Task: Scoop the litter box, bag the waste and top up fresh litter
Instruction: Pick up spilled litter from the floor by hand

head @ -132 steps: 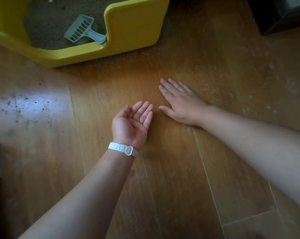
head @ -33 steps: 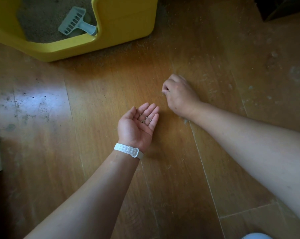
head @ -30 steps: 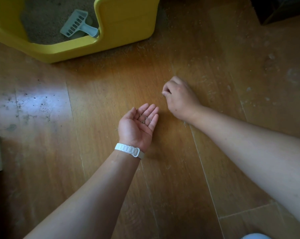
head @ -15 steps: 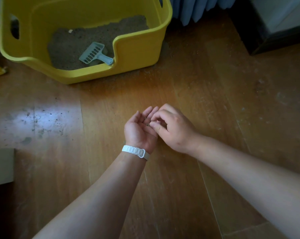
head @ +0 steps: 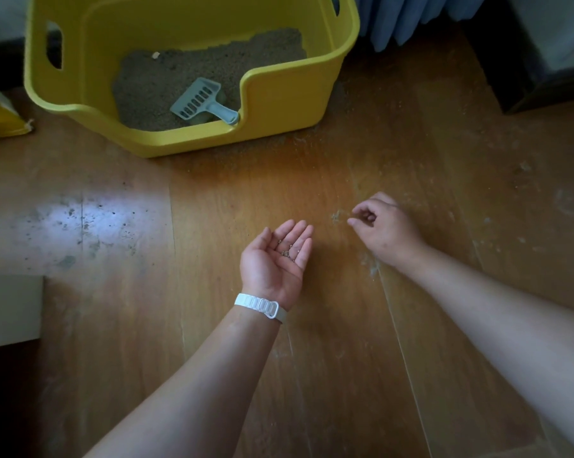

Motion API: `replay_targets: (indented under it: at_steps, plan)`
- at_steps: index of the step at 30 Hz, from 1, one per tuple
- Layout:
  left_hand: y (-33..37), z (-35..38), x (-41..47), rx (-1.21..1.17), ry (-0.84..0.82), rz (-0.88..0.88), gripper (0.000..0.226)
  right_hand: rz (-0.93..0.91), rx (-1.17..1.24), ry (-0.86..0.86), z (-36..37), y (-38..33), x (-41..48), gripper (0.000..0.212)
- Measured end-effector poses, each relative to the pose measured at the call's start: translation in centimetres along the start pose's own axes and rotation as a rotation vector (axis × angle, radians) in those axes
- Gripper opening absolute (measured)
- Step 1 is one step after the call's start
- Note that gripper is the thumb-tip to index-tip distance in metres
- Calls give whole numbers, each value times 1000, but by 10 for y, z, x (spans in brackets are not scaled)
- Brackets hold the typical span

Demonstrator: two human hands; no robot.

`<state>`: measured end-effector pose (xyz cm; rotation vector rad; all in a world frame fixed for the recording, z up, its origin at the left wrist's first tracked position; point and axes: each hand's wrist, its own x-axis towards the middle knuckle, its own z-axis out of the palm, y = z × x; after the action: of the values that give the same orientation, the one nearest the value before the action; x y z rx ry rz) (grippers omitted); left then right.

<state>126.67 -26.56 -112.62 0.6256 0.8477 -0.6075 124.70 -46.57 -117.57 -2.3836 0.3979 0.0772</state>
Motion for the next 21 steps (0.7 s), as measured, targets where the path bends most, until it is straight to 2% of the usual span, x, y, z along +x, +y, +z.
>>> replay_targets:
  at_steps: [4,13,21]
  plan:
    - [-1,-1,0,0,9,-7,40,-65,-64,-39,8,-2,3,15]
    - [-5,1,3,21,10,-24,40,-130,-68,8,21,-8,12,21]
    - [-5,1,6,27,7,-21,39,-137,-66,99,30,-10,11,11]
